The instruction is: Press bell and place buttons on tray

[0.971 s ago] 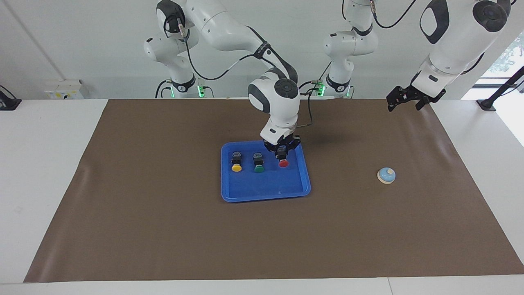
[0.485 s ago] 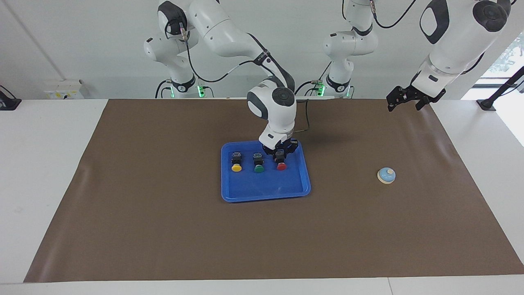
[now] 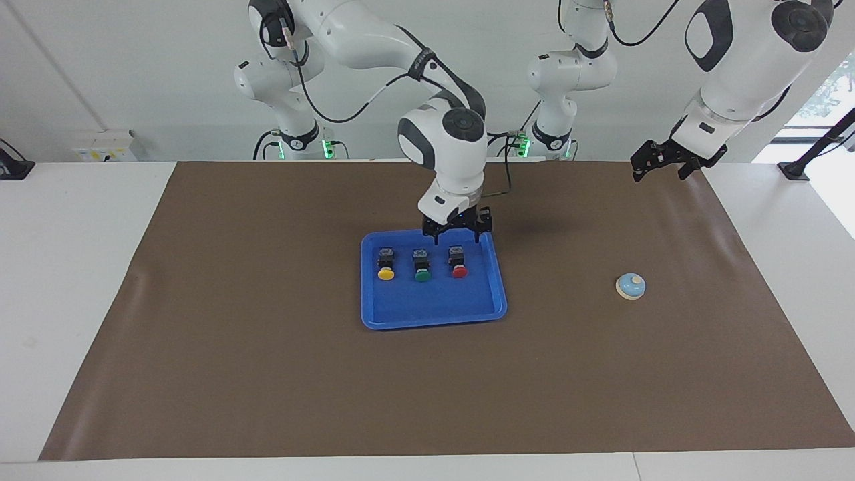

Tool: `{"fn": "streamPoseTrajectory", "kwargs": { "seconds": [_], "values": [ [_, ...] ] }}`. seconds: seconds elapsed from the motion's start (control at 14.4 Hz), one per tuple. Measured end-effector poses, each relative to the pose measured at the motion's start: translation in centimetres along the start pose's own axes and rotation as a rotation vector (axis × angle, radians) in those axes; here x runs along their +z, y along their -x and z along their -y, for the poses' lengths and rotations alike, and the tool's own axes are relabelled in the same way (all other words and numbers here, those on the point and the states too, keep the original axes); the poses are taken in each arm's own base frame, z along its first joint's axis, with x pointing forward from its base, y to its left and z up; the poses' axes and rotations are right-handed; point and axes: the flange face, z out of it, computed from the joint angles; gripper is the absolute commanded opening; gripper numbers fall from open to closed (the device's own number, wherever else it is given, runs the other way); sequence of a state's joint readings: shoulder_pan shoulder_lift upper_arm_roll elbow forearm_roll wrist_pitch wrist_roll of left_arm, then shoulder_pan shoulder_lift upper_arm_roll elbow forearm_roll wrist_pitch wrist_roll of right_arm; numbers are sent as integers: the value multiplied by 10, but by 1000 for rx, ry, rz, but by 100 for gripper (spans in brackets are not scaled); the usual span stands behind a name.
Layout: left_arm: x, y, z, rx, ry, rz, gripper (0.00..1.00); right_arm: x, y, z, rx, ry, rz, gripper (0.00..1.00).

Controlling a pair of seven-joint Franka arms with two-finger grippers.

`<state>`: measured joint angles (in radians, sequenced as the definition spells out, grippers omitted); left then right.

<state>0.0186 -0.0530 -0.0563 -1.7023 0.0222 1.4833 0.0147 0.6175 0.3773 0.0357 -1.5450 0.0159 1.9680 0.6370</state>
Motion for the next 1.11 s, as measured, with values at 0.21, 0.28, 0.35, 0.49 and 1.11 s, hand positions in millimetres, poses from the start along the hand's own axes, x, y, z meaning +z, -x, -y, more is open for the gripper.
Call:
{"fn": "streamPoseTrajectory", "kwargs": {
  "seconds": [0.21, 0.28, 0.35, 0.49, 1.11],
  "values": [
    [0, 0, 0, 0, 0, 0, 100, -84, -23, -98, -36, 5, -18, 100],
    [0, 0, 0, 0, 0, 0, 100, -105, -29, -133, -59, 9, -21, 100],
    [0, 0, 0, 0, 0, 0, 100, -121, -33, -168, -84, 14, -20, 100],
    [0, 0, 0, 0, 0, 0, 100, -146, -33, -229, -109, 26, 5, 100],
    [-7, -10, -2, 3, -2, -95, 0, -166, -13, -342, 31, 47, 99, 100]
  ]
}}
